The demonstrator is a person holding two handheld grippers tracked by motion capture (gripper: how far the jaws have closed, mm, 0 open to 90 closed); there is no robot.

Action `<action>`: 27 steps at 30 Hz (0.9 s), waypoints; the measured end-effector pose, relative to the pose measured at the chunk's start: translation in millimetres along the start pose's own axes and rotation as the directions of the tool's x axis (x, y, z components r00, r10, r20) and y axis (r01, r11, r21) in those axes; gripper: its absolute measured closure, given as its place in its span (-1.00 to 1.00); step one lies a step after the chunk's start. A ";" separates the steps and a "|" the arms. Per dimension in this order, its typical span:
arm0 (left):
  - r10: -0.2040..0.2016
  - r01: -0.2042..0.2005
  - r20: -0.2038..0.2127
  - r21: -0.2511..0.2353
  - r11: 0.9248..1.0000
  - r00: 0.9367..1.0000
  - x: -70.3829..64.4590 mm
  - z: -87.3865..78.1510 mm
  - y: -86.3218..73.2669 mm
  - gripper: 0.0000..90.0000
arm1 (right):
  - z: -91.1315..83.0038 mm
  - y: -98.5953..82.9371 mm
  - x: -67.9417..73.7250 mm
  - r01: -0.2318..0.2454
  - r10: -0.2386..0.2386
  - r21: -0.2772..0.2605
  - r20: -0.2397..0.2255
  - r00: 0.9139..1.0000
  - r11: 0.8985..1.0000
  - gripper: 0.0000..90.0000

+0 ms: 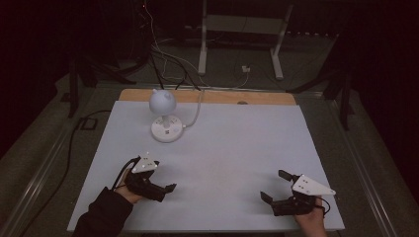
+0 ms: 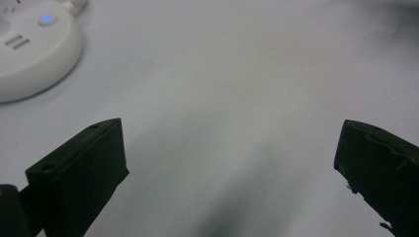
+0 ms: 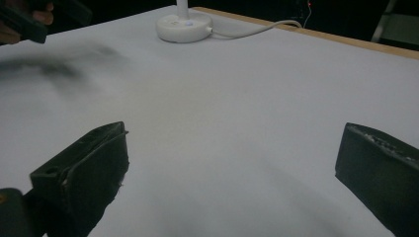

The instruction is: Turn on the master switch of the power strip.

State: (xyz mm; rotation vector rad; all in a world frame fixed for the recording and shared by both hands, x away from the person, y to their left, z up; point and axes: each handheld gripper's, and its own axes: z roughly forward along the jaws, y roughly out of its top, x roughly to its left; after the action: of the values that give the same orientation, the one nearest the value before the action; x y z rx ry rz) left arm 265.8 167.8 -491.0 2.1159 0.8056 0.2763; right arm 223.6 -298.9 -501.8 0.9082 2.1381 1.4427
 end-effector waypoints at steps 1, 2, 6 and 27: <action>0.001 -0.001 0.000 0.002 1.000 1.000 -0.2 -1.2 -4.4 -0.99 | 0.3 0.0 0.0 0.000 0.000 0.001 -0.001 1.000 1.000 -1.00; 0.001 -0.001 0.000 0.002 1.000 1.000 -0.2 -1.2 -4.4 -0.99 | 0.3 0.0 0.0 0.000 0.000 0.001 -0.001 1.000 1.000 -1.00; 0.012 -0.012 -0.007 0.015 1.000 1.000 -1.6 -3.4 -15.6 -0.99 | 0.5 -0.1 0.3 0.004 -0.004 0.002 -0.001 1.000 1.000 -1.00; 0.003 -0.002 -0.008 0.048 0.999 1.000 0.9 -16.8 -54.8 -0.99 | 1.5 -1.1 0.2 0.000 0.000 0.011 -0.001 1.000 1.000 -1.00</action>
State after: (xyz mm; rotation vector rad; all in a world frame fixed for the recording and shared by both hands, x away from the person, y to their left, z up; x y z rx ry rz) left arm 234.2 203.5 -523.0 2.1615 0.8217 0.2693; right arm 224.1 -298.0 -503.4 0.9121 2.1490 1.4329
